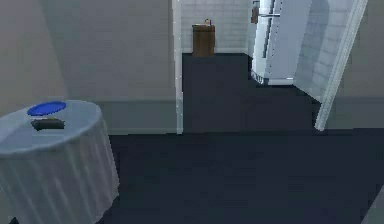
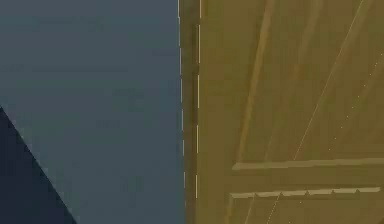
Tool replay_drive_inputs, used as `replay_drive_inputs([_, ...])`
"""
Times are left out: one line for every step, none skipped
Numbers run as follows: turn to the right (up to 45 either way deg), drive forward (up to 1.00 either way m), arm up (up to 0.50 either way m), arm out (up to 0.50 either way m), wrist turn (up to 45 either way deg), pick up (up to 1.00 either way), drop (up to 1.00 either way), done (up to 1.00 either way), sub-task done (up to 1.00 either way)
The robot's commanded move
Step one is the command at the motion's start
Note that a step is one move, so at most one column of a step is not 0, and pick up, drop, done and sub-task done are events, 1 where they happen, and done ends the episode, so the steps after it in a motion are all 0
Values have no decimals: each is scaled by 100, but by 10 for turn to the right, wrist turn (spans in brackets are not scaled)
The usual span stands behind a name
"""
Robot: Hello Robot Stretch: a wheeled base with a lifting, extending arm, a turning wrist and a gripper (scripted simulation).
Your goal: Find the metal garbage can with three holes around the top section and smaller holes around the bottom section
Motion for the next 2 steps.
replay_drive_inputs([0,70,0,0,0,0,0,0,0])
replay_drive_inputs([120,0,0,0,0,0,0,0,0])
